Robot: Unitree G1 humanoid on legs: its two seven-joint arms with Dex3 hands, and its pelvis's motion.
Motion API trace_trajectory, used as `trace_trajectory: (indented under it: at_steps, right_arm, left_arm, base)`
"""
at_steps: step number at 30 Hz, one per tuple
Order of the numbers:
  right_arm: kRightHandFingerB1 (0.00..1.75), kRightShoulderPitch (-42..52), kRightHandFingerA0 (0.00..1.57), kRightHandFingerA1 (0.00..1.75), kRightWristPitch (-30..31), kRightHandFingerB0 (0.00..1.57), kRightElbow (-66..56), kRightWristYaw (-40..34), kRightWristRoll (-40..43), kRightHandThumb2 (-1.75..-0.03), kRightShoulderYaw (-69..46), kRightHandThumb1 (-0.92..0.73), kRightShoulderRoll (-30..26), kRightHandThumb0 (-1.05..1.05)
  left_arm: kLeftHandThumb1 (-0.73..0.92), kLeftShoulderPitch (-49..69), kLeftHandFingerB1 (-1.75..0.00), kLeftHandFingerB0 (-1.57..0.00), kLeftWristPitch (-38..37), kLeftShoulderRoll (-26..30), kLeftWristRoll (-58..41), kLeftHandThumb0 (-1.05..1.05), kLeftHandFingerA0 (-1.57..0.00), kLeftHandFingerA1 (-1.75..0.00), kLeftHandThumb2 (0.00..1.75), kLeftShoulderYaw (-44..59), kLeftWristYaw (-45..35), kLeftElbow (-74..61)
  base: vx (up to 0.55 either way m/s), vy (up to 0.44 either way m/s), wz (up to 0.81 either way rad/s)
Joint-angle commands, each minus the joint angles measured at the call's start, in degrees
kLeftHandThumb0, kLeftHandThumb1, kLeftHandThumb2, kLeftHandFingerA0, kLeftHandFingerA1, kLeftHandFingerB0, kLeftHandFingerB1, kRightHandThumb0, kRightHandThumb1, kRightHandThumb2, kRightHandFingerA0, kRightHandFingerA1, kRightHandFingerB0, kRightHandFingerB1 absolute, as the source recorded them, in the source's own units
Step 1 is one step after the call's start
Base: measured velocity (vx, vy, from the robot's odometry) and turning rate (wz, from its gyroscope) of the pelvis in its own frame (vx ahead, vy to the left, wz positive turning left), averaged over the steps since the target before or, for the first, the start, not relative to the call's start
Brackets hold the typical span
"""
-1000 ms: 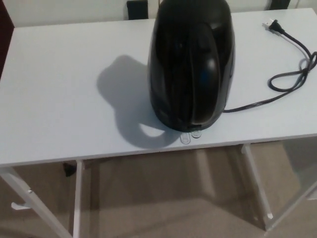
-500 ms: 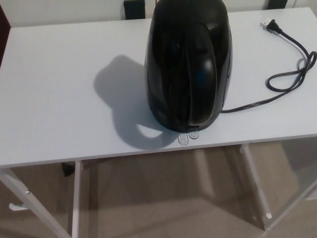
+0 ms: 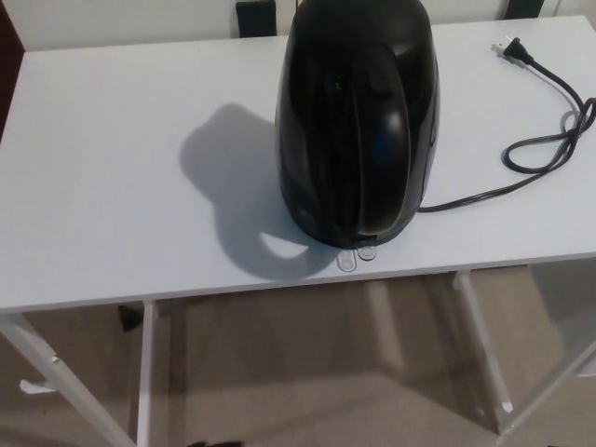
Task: The robot walk towards a table in front and click the button on the base of the boilling pot using its left middle finger
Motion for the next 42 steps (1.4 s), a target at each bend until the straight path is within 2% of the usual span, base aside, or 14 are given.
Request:
trace_trajectory:
  at_steps: [1,3,5,9,10,11,17,18,24,25,42]
  right_arm:
    - [0.46,-0.6,0.82,0.49,-0.6,0.64,1.1,1.4,0.8,-0.54,-0.3,-0.44,-1.3,-0.47]
    - [0.46,-0.3,0.81,0.49,-0.3,0.64,0.4,1.6,0.8,-0.55,-0.3,-0.45,-1.4,-0.47]
    - [0.47,-0.2,0.78,0.48,-0.2,0.68,0.5,2.2,1.8,-0.54,-0.7,-0.44,-1.1,-0.42]
    - [0.44,-0.4,0.77,0.45,1.3,0.65,-0.2,2.2,0.8,-0.53,-0.3,-0.46,-1.5,-0.45]
    - [0.55,-0.2,0.71,0.57,1.6,0.61,-0.8,2.4,1.0,-0.72,-0.4,-0.37,-1.4,-0.50]
    - [0.46,-0.2,0.78,0.47,1.5,0.66,-0.8,2.3,1.0,-0.54,-0.4,-0.45,-1.3,-0.44]
    - [0.45,-0.7,0.79,0.47,1.3,0.65,-0.8,1.6,-0.6,-0.55,0.3,-0.46,-1.9,-0.47]
    - [0.55,-0.7,0.71,0.57,1.3,0.60,-1.1,1.7,-0.8,-0.73,0.4,-0.38,-2.0,-0.52]
    - [0.56,-0.7,0.71,0.58,1.5,0.61,-1.3,1.8,-0.2,-0.71,0.3,-0.38,-1.6,-0.48]
    - [0.45,-0.7,0.78,0.47,1.6,0.66,-1.4,1.5,-0.5,-0.55,0.4,-0.46,-1.7,-0.43]
    - [0.46,-1.7,0.81,0.47,2.9,0.69,-1.6,1.6,-1.0,-0.54,1.0,-0.46,-2.0,-0.42]
  left_arm:
    - [0.82,-9.1,-0.28,-0.20,-7.8,1.2,21.7,-0.73,-0.24,-0.31,0.65,-8.6,1.3,-9.2]
    - [0.79,-10.7,-0.28,-0.20,-6.8,1.0,22.6,-0.75,-0.24,-0.31,0.66,-9.6,1.1,-9.8]
    - [0.84,-12.9,-0.29,-0.21,-6.5,0.4,24.5,-0.75,-0.25,-0.31,0.65,-10.5,2.8,-9.4]
    - [0.86,-18.9,-0.28,-0.19,-4.2,-0.9,27.2,-0.76,-0.22,-0.30,0.66,-11.9,4.7,-6.0]
    - [0.86,-20.1,-0.27,-0.19,-4.0,-0.9,28.2,-0.75,-0.22,-0.29,0.67,-12.2,5.3,-5.4]
    - [0.84,-20.9,-0.28,-0.20,-3.7,-1.0,28.8,-0.75,-0.22,-0.30,0.65,-12.6,6.1,-4.7]
    - [0.85,-27.2,-0.28,-0.19,-2.8,-1.0,33.8,-0.76,-0.20,-0.28,0.66,-14.9,10.7,0.4]
    - [0.84,-27.9,-0.28,-0.19,-2.7,-1.1,33.6,-0.75,-0.20,-0.28,0.66,-15.0,11.0,1.2]
    - [0.85,-31.3,-0.29,-0.21,-2.8,-1.9,33.1,-0.77,-0.24,-0.30,0.66,-15.4,14.7,5.8]
    - [0.85,-31.7,-0.29,-0.22,-2.8,-2.1,33.0,-0.77,-0.24,-0.30,0.66,-15.5,14.8,6.4]
    - [0.86,-35.5,-0.29,-0.22,-1.4,-2.6,37.1,-0.77,-0.24,-0.29,0.67,-17.2,17.5,7.8]
  base:
    - [0.00,0.000,0.00]
    - [0.00,0.000,0.00]
    - [0.00,0.000,0.00]
    - [0.00,0.000,0.00]
    - [0.00,0.000,0.00]
    - [0.00,0.000,0.00]
    - [0.00,0.000,0.00]
    - [0.00,0.000,0.00]
    - [0.00,0.000,0.00]
    - [0.00,0.000,0.00]
    - [0.00,0.000,0.00]
